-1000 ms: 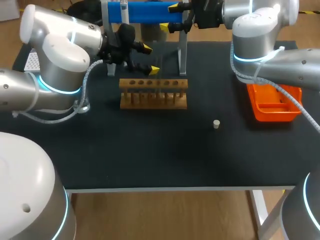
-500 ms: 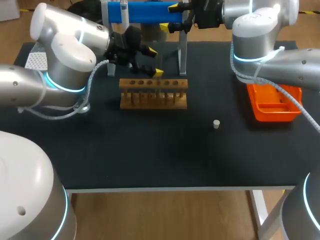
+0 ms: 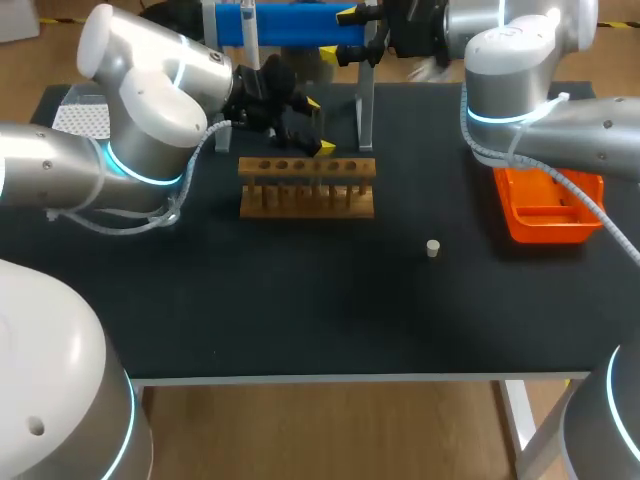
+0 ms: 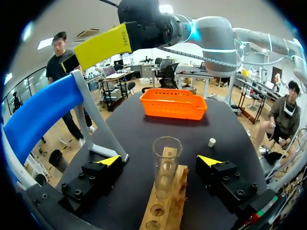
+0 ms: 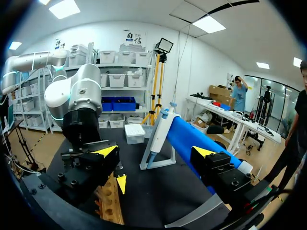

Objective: Invert the test tube, pick up the pipette, mount the tip to pipette, aspirate from beaker and dispense into the tube, eject the tip, return the pipette, and cap with the stopper.

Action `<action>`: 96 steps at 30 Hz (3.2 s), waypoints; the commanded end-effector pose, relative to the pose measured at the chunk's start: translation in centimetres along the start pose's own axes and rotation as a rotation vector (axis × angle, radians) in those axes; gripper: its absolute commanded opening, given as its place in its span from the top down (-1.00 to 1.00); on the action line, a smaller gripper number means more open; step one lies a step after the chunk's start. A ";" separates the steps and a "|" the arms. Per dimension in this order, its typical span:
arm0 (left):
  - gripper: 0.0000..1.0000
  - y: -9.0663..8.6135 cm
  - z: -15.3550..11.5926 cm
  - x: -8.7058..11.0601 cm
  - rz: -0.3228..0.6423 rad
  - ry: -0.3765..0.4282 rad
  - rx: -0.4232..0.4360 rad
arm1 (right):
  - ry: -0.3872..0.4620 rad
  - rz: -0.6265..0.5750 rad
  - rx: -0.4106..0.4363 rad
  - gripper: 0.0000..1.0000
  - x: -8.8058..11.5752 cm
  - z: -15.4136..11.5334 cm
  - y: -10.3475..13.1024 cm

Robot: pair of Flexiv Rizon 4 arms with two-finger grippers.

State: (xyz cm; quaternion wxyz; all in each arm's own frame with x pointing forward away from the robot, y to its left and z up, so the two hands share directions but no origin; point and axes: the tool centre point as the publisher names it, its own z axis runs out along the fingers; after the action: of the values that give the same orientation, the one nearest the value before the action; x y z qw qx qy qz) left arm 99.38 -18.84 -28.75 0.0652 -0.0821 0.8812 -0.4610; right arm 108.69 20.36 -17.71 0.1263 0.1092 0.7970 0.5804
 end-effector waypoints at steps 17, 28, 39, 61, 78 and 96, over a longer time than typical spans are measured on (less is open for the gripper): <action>-1.00 1.3 1.6 0.1 -0.003 -0.001 -0.046 | 0.003 0.000 0.002 -1.00 -0.1 0.0 0.0; -1.00 1.5 1.8 0.1 -0.006 -0.001 -0.046 | 0.003 0.000 0.002 -1.00 -0.1 0.0 0.0; -1.00 1.4 1.7 0.0 -0.006 0.001 -0.043 | 0.003 0.000 0.002 -1.00 -0.1 0.0 0.0; -1.00 1.4 1.7 0.0 -0.005 0.001 -0.042 | 0.003 0.000 0.002 -1.00 -0.1 0.0 0.0; -1.00 1.4 1.7 0.0 -0.005 0.001 -0.042 | -0.052 -0.098 0.052 -1.00 5.0 -11.5 -2.3; -1.00 1.4 1.7 0.0 -0.005 0.001 -0.042 | -0.101 -0.054 0.079 -1.00 12.1 -23.1 -9.2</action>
State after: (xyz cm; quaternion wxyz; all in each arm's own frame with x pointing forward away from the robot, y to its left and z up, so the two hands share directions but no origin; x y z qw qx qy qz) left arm 99.51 -19.39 -30.86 0.0626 -0.0855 0.8901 -0.4433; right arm 93.25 4.89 -21.28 0.1723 0.1198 0.8173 0.5367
